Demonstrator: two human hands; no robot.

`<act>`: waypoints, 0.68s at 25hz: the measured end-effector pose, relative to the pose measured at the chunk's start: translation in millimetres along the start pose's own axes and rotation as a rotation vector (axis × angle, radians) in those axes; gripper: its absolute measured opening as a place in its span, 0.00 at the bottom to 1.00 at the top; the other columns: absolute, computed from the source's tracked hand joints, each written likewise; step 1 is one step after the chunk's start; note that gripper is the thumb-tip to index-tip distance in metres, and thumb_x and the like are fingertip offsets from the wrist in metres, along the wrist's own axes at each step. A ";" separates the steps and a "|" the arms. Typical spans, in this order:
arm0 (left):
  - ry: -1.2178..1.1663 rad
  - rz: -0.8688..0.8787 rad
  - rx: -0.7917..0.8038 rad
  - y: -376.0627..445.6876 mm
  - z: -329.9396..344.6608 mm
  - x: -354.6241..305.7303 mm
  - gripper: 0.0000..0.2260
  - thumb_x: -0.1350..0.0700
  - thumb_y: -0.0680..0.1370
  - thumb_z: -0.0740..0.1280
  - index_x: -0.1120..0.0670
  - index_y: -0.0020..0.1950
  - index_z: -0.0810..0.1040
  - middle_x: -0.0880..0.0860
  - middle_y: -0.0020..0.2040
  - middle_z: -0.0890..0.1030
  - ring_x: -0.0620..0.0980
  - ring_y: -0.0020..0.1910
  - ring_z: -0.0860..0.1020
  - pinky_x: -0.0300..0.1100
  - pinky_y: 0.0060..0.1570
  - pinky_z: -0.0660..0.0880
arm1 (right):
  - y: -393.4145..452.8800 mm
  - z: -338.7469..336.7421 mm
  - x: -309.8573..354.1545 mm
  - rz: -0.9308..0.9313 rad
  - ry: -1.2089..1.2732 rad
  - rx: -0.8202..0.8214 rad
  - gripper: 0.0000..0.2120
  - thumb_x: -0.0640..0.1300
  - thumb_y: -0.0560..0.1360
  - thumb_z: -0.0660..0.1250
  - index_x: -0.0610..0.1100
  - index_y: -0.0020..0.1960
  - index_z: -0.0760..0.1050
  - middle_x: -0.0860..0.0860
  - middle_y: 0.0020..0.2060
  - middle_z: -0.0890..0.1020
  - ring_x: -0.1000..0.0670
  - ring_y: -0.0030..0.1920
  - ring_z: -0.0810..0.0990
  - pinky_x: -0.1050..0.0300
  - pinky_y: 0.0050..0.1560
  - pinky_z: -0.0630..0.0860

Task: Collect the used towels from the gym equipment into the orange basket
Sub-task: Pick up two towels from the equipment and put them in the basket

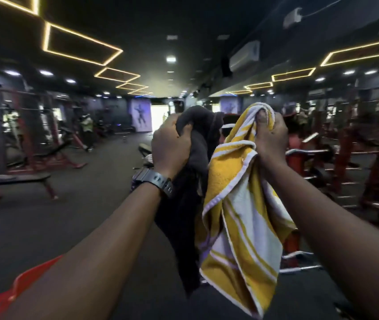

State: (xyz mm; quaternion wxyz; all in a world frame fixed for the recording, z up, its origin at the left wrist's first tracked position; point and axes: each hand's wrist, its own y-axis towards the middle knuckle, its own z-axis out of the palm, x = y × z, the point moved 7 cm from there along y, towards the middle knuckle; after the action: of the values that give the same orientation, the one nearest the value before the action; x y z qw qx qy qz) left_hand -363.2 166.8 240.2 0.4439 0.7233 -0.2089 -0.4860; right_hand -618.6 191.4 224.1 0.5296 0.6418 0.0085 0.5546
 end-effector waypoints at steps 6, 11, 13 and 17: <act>0.240 -0.061 -0.130 33.6 -129.1 102.5 0.10 0.55 0.78 0.67 0.53 0.58 0.81 0.53 0.51 0.85 0.55 0.50 0.82 0.45 0.47 0.75 | -41.0 178.9 -25.5 0.064 0.106 0.187 0.19 0.56 0.81 0.62 0.41 0.59 0.77 0.43 0.56 0.83 0.40 0.58 0.80 0.47 0.59 0.75; 0.540 -0.113 -0.235 49.5 -214.7 181.4 0.10 0.53 0.79 0.67 0.53 0.58 0.81 0.54 0.51 0.85 0.56 0.51 0.82 0.42 0.46 0.71 | -81.0 325.5 -44.1 0.088 0.286 0.389 0.16 0.53 0.81 0.62 0.42 0.58 0.77 0.44 0.52 0.82 0.43 0.53 0.80 0.47 0.55 0.75; 0.627 -0.148 -0.258 55.1 -236.2 203.8 0.11 0.52 0.79 0.67 0.52 0.60 0.80 0.54 0.52 0.85 0.56 0.52 0.82 0.42 0.45 0.71 | -91.5 372.2 -49.4 0.085 0.328 0.449 0.15 0.53 0.81 0.62 0.42 0.57 0.76 0.46 0.50 0.81 0.44 0.52 0.79 0.49 0.52 0.74; 0.719 -0.180 -0.280 64.6 -262.2 245.8 0.11 0.53 0.79 0.66 0.51 0.61 0.79 0.53 0.54 0.84 0.54 0.52 0.82 0.45 0.49 0.75 | -115.8 458.5 -66.8 0.079 0.351 0.585 0.14 0.54 0.81 0.61 0.45 0.58 0.75 0.51 0.48 0.79 0.49 0.48 0.76 0.56 0.45 0.66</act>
State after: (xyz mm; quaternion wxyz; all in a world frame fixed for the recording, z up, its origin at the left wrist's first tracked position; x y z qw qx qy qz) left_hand -13.6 68.1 202.6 0.5387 0.7952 0.0927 -0.2626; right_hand -247.0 -105.1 178.1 0.2918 0.6609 0.2333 0.6509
